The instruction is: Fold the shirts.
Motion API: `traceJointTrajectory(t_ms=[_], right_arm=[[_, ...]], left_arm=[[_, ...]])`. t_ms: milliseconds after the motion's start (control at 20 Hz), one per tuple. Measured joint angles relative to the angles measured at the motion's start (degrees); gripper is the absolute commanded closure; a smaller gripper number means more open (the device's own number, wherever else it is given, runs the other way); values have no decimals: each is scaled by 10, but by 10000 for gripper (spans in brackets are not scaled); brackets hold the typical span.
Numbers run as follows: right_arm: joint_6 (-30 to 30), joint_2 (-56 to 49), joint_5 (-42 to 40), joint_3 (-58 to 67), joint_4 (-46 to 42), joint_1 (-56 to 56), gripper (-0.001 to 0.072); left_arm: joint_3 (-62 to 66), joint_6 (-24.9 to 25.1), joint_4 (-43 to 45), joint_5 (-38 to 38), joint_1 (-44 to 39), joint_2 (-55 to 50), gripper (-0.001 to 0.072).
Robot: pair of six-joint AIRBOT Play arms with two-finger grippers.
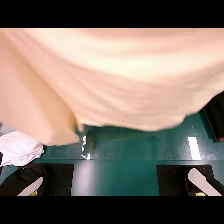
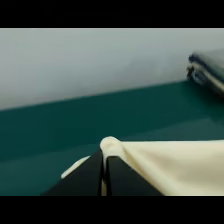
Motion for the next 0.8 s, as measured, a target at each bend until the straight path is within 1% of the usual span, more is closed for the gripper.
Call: traceJointTrajectory(t_ms=[100, 200, 400, 600, 750, 800], right_arm=[[5, -36, 9, -44, -41, 51, 700], [9, -83, 12, -85, -92, 107, 700], [18, -188, -26, -134, -158, 191, 700], [40, -278, -108, -148, -178, 230, 699], [50, -330, -151, -151, -159, 240, 697], [51, -342, -160, -151, -148, 241, 695]], left_arm=[[-88, -2, 7, -4, 0, -21, 685], [-163, -6, 8, 8, 5, -60, 685], [-234, -17, -2, 79, 50, -168, 685], [-254, -21, -33, 156, 100, -272, 684], [-259, -14, -48, 197, 114, -335, 682], [-259, -12, -52, 207, 116, -350, 522]])
